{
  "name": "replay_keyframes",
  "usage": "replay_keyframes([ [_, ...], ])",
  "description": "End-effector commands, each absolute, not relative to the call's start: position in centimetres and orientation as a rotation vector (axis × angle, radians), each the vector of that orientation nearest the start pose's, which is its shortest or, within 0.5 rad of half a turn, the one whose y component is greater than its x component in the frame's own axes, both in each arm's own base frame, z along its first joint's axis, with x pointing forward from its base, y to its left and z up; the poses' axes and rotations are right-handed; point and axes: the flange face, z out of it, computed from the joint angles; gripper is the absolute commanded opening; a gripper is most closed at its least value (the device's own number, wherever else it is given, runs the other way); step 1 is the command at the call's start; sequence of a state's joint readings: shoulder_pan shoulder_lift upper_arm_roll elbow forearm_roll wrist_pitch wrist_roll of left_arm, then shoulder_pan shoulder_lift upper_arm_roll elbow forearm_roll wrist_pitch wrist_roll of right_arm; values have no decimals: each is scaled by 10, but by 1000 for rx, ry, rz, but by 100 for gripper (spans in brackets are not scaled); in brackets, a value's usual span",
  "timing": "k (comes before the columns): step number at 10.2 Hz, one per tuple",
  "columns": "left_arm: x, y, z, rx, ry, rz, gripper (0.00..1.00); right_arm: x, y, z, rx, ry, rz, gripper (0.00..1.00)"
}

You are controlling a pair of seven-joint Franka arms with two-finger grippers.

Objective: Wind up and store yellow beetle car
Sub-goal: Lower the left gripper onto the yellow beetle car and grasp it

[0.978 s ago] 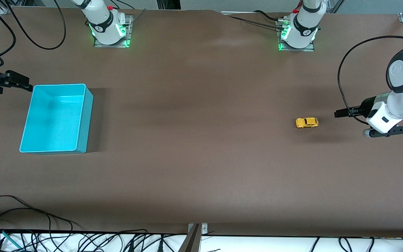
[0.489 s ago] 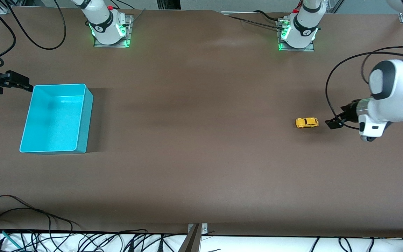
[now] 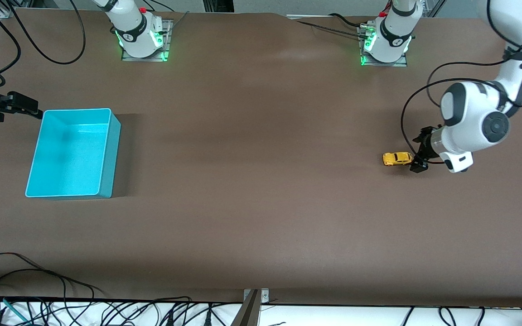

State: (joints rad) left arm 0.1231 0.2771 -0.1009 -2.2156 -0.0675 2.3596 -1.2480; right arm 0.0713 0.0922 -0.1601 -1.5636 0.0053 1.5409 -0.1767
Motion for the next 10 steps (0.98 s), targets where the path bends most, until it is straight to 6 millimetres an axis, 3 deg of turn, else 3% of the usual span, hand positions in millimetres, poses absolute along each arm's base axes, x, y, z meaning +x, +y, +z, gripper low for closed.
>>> replay_keyframes([
  [1, 528, 6, 223, -2346, -2091, 132, 100, 572, -47, 575, -3108, -156, 161, 100],
  [3, 524, 5, 212, -2294, -2165, 103, 100, 573, -47, 574, -3109, -156, 157, 100],
  [7, 512, -5, 186, -2267, -2150, 148, 100, 572, -47, 574, -3108, -156, 157, 100],
  [8, 511, -5, 185, -2267, -2150, 148, 85, 572, -47, 575, -3109, -156, 154, 100],
  [9, 511, -4, 187, -2273, -2146, 146, 37, 573, -47, 573, -3108, -156, 159, 100],
  [10, 511, -4, 187, -2276, -2142, 145, 8, 574, -47, 571, -3108, -156, 164, 100],
])
